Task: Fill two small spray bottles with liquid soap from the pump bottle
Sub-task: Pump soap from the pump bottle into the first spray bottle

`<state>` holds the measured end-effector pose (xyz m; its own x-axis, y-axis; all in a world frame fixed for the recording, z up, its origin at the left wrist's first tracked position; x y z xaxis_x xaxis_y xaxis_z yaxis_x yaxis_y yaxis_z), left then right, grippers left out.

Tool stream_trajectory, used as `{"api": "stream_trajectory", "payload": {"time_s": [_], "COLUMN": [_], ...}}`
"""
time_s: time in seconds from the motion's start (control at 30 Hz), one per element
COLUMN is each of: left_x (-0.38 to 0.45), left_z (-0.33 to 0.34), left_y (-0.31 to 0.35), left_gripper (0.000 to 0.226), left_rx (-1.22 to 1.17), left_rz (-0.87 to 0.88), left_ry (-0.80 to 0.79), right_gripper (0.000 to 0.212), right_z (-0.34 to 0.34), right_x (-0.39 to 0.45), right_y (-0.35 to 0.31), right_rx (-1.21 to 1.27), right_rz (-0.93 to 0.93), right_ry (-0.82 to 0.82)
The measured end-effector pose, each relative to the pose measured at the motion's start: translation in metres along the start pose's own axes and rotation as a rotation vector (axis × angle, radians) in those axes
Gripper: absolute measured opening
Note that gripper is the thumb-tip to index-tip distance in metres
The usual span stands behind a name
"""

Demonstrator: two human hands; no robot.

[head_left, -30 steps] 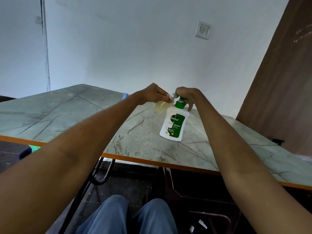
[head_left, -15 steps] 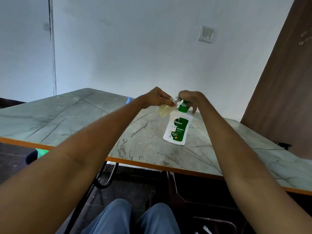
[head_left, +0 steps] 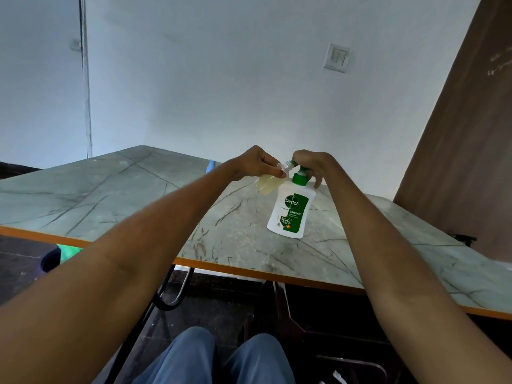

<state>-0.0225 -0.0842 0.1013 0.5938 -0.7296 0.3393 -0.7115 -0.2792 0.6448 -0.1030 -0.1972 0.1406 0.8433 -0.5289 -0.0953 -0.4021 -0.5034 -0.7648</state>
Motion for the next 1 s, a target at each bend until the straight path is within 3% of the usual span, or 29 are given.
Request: {"api": "stream_trajectory", "payload": {"time_s": [1.0], "left_x": [-0.001], "left_z": [0.003], "left_y": [-0.004], "left_gripper": [0.034], "left_rx": [0.007], "left_rz": [0.007], "left_ry": [0.022], "right_gripper": [0.024], "right_z": [0.002], "right_x": [0.01], "right_y": [0.009], "right_rx": [0.033], "right_rz": [0.037], "right_ry": [0.014]}}
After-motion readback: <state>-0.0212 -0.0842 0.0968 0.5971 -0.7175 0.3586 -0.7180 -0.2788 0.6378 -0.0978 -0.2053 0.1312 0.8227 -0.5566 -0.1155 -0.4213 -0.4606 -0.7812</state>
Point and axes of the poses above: each hand's wrist, its own x-axis towards the middle knuckle, its own z-axis out of the palm, y = z × x, the point moved 1 cm from there along x, towards the middle knuckle, and after that the axes turned 15 degrees about x, right-handed, at the moved point
